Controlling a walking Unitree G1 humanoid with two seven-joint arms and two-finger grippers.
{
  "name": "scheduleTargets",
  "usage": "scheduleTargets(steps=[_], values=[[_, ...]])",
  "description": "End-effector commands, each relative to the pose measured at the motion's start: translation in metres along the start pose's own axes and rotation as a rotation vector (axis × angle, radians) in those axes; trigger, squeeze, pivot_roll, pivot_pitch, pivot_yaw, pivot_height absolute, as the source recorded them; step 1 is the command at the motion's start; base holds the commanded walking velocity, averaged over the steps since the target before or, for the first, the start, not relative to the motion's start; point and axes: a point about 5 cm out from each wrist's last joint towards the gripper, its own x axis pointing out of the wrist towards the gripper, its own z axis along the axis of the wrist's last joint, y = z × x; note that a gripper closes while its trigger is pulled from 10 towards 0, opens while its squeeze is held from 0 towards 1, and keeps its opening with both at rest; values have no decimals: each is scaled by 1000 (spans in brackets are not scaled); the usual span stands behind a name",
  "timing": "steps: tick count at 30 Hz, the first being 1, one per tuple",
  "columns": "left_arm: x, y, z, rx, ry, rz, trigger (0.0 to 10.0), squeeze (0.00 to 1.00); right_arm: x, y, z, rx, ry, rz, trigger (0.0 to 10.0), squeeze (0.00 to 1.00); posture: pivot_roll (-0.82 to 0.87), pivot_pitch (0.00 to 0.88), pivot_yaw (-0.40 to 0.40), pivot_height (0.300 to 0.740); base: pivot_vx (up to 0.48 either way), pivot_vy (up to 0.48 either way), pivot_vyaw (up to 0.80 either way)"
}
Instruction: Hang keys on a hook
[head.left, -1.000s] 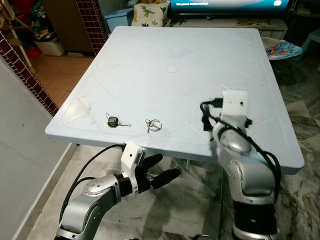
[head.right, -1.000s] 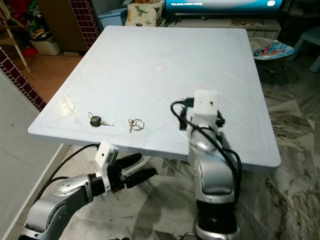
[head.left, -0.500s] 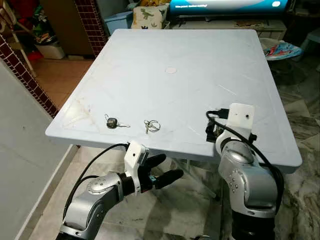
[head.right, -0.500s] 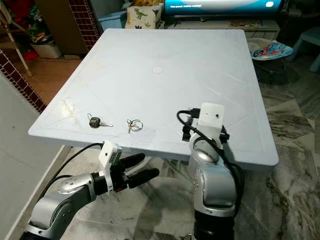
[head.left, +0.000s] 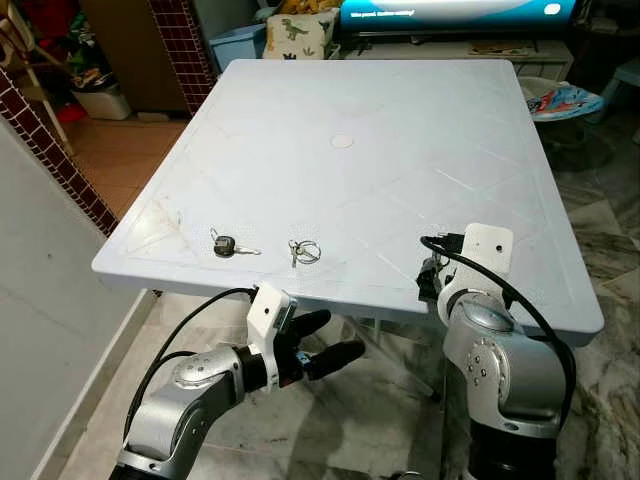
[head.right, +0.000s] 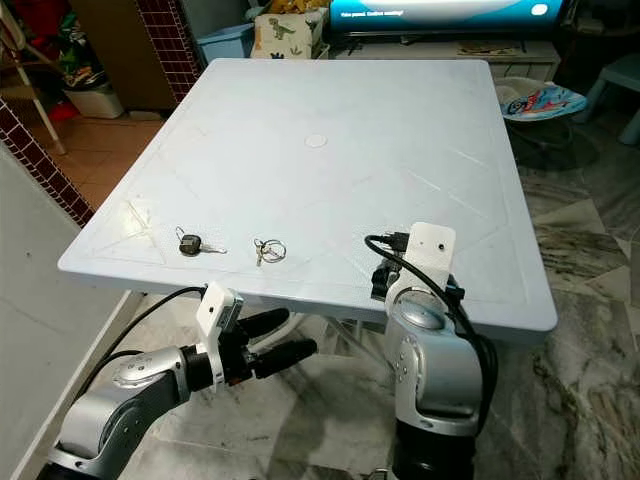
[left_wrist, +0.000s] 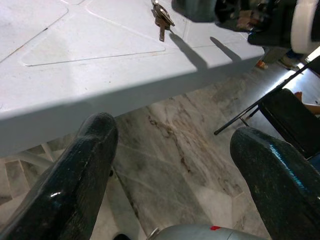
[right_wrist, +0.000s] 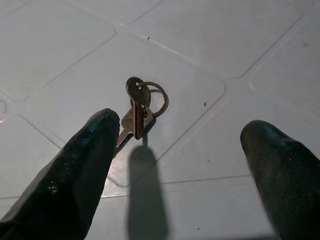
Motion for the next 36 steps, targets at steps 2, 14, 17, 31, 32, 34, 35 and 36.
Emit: scheduleTargets(steps=[2, 14, 17, 31, 32, 34, 35, 36], values=[[1, 1, -2, 9, 16, 2, 10000, 0, -7, 11, -6, 19, 42, 59, 10000, 0, -132, 81, 99, 740, 0, 0, 0], [-2, 2, -2, 3, 11, 11, 10000, 0, 22, 3, -21, 63, 86, 70, 10000, 0, -108, 81, 99, 740, 0, 0, 0], [-3, 2, -3, 4, 15, 10, 10000, 0, 28, 1, -19, 78, 77, 64, 5882, 0, -107, 82, 101, 740, 0, 0, 0], [-10, 3, -4, 9, 34, 16, 10000, 0, 56, -16, -17, 107, 60, 49, 0, 0, -83, 103, 125, 740, 0, 0, 0], [-11, 4, -3, 12, 31, 32, 10000, 0, 57, -17, -16, 105, 56, 47, 0, 0, -82, 104, 128, 740, 0, 0, 0], [-13, 5, -1, 22, 16, 47, 10000, 0, 61, -19, -15, 105, 51, 45, 0, 0, -79, 104, 130, 740, 0, 0, 0], [-14, 7, -2, 22, 22, 68, 10000, 0, 62, -19, -15, 105, 48, 46, 0, 0, -77, 104, 131, 740, 0, 0, 0], [-14, 7, -2, 22, 22, 68, 10000, 0, 62, -19, -15, 105, 48, 46, 0, 0, -77, 104, 131, 740, 0, 0, 0]])
